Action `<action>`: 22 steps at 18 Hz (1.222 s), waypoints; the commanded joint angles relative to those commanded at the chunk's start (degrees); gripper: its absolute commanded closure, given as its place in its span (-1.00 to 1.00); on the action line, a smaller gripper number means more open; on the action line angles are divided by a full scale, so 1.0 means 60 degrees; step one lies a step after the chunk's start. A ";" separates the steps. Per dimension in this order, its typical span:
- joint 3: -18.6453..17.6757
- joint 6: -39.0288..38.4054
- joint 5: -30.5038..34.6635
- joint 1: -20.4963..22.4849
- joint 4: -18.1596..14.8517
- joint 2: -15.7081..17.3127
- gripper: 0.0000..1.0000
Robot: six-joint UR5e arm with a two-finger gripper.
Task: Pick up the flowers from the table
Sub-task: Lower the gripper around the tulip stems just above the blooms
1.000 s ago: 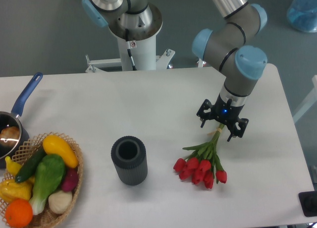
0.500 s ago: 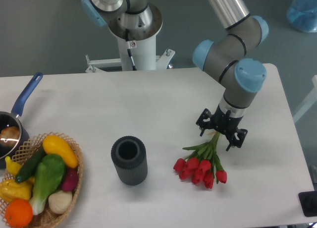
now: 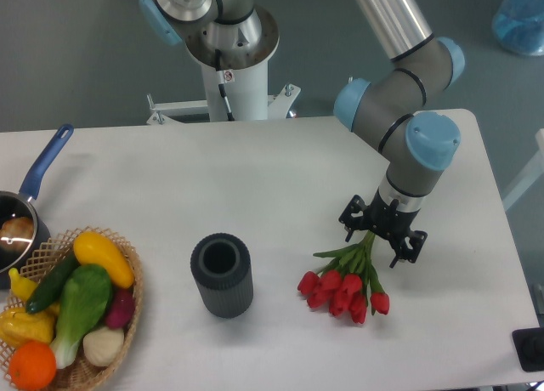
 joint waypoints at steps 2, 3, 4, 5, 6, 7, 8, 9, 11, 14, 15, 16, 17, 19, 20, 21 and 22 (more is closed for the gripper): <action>0.0000 -0.0015 0.0015 -0.0102 0.0059 -0.0045 -1.00; -0.0015 -0.0029 0.0029 -0.0132 0.0074 -0.0045 -1.00; -0.0015 -0.0029 0.0029 -0.0146 0.0074 -0.0045 -1.00; -0.0015 -0.0015 0.0029 -0.0147 0.0074 -0.0059 -1.00; -0.0015 -0.0029 0.0029 -0.0161 0.0103 -0.0103 -1.00; -0.0015 -0.0029 0.0029 -0.0176 0.0132 -0.0118 -1.00; -0.0015 -0.0015 0.0029 -0.0219 0.0132 -0.0118 -1.00; -0.0015 -0.0015 0.0029 -0.0249 0.0132 -0.0132 -1.00; -0.0015 -0.0015 0.0029 -0.0249 0.0147 -0.0176 -1.00; -0.0058 -0.0015 0.0029 -0.0264 0.0147 -0.0206 -1.00; -0.0073 -0.0015 0.0029 -0.0264 0.0147 -0.0220 -1.00; -0.0073 -0.0015 0.0029 -0.0264 0.0147 -0.0235 -1.00; -0.0073 -0.0015 0.0029 -0.0264 0.0147 -0.0235 -1.00; -0.0073 -0.0029 0.0029 -0.0278 0.0147 -0.0250 -1.00; -0.0059 -0.0029 0.0029 -0.0278 0.0147 -0.0264 -1.00; -0.0059 -0.0029 0.0029 -0.0278 0.0162 -0.0279 -1.00; -0.0059 -0.0029 0.0029 -0.0278 0.0205 -0.0279 -1.00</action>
